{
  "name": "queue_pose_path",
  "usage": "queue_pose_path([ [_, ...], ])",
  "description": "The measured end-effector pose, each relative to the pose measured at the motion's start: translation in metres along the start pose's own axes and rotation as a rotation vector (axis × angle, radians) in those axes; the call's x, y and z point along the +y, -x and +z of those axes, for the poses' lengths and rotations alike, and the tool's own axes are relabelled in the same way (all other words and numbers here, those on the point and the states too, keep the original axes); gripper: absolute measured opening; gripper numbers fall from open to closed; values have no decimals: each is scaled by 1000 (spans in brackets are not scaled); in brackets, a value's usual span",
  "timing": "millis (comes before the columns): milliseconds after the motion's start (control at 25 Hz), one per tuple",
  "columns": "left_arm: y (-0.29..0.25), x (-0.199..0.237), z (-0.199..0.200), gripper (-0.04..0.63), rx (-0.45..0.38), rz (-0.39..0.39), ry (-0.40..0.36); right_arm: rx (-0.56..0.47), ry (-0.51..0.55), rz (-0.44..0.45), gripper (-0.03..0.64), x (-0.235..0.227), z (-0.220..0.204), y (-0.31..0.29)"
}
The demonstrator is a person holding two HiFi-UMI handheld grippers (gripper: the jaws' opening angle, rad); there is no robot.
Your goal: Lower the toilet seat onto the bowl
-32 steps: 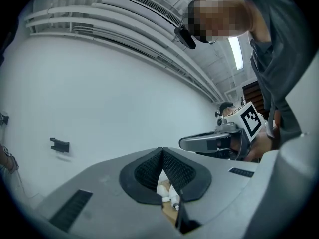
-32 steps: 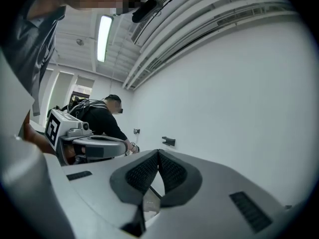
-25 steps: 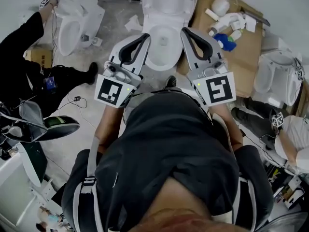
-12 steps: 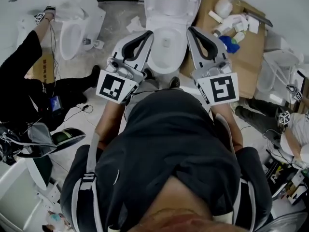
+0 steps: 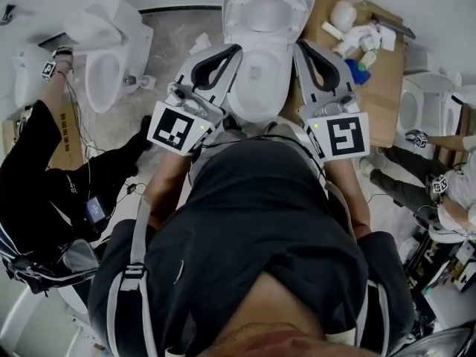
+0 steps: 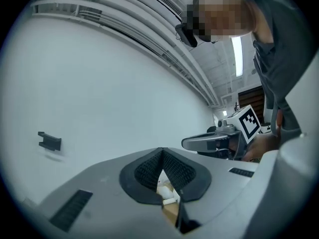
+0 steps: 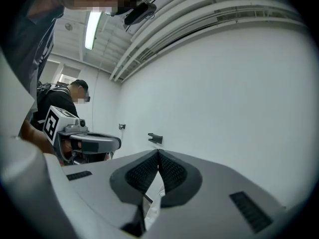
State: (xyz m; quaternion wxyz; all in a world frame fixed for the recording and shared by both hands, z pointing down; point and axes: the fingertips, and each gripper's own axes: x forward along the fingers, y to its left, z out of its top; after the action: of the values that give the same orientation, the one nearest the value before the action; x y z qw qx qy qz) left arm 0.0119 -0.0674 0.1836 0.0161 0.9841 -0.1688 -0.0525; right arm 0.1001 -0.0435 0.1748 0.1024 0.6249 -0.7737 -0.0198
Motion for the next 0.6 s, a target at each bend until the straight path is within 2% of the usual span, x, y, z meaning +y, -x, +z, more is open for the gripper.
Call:
queue_pose_path([
  [200,-12,13,-10,3,18,-20,6,34,12,4,6,-13,-11,-26],
  [400,-21,27,-17,3,67,43,-27,69,24,76,6,-32,-36,-57],
  [600,-26,49,-19,3,75,116,-28,117,72,123,6,-64,-66,-99],
])
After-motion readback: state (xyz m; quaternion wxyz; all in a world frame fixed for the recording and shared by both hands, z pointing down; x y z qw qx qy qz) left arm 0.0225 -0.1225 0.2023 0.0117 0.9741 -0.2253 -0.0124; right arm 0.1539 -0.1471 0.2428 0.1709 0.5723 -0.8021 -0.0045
